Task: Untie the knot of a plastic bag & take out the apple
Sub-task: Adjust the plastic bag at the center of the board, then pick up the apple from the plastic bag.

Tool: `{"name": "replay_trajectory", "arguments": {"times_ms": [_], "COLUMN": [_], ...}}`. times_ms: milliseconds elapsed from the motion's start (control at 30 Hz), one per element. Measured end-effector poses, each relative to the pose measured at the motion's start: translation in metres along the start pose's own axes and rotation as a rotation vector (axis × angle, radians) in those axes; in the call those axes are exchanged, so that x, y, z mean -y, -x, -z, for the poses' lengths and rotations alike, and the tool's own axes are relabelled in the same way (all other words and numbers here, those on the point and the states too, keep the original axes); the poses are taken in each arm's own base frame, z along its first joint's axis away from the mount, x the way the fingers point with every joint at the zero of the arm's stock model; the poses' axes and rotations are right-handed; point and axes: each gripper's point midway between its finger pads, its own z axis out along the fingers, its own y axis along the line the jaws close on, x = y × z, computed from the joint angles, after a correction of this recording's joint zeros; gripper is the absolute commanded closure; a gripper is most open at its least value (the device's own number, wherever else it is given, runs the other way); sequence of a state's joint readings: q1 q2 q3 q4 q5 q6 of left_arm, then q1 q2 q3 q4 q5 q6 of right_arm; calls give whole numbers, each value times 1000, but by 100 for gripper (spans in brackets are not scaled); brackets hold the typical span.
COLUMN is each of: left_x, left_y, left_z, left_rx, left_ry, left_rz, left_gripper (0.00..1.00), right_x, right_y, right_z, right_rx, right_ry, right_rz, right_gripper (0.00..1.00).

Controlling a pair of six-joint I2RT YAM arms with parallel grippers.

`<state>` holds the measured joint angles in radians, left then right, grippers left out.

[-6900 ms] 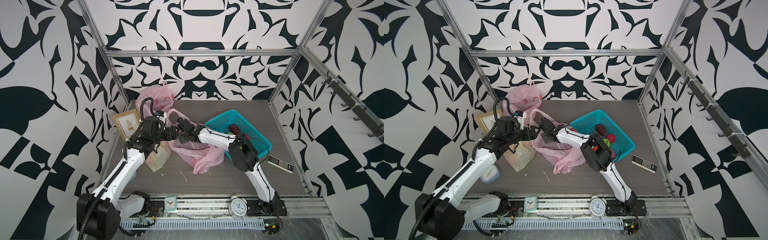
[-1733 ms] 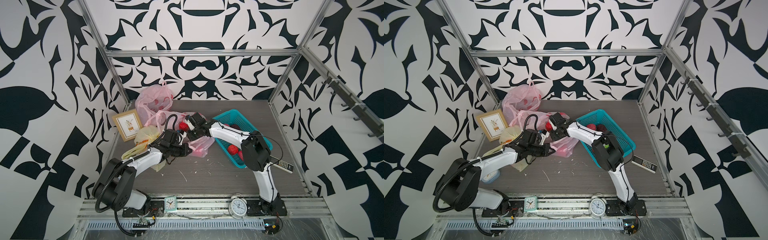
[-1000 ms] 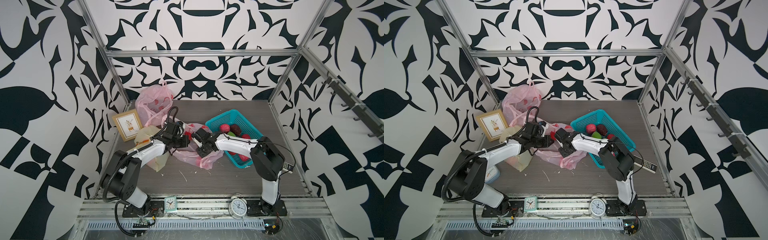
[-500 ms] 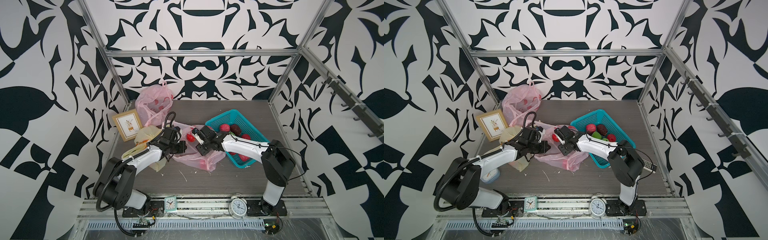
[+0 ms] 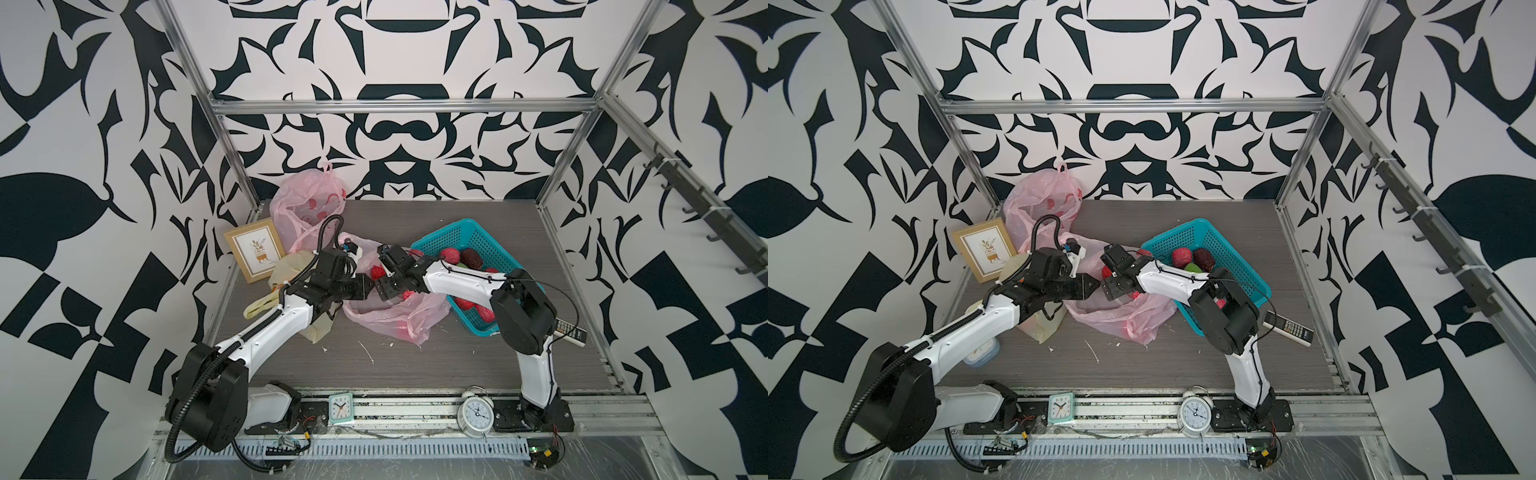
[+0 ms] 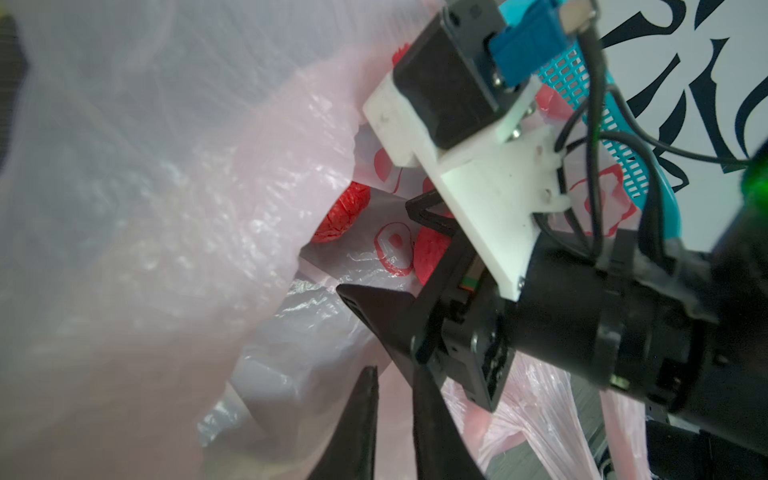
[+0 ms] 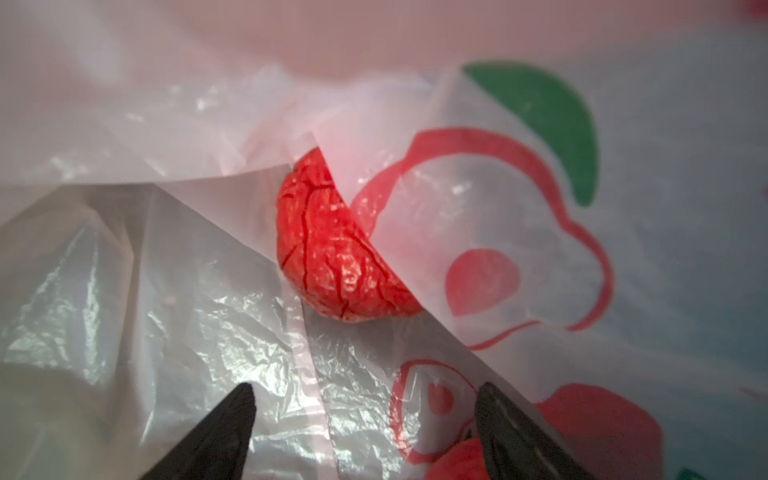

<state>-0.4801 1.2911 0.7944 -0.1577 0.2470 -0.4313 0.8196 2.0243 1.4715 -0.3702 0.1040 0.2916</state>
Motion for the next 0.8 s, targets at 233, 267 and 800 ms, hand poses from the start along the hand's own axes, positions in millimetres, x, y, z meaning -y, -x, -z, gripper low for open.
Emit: {"name": "replay_trajectory", "arguments": {"times_ms": [233,267,800], "left_x": [4,5,10], "left_y": [0,2,7], "left_z": [0,1,5], "left_rx": [-3,1,15], "left_ry": [-8,-11,-19], "left_rz": [-15,-19,-34], "left_gripper": [79,79,79], "right_x": [-9,-9,-1], "right_y": [25,28,43], "right_z": [-7,-9,-50], "right_rx": [71,80,161], "right_ry": [24,23,-44], "right_rz": [-49,-54,-113], "right_gripper": [13,13,46]}}
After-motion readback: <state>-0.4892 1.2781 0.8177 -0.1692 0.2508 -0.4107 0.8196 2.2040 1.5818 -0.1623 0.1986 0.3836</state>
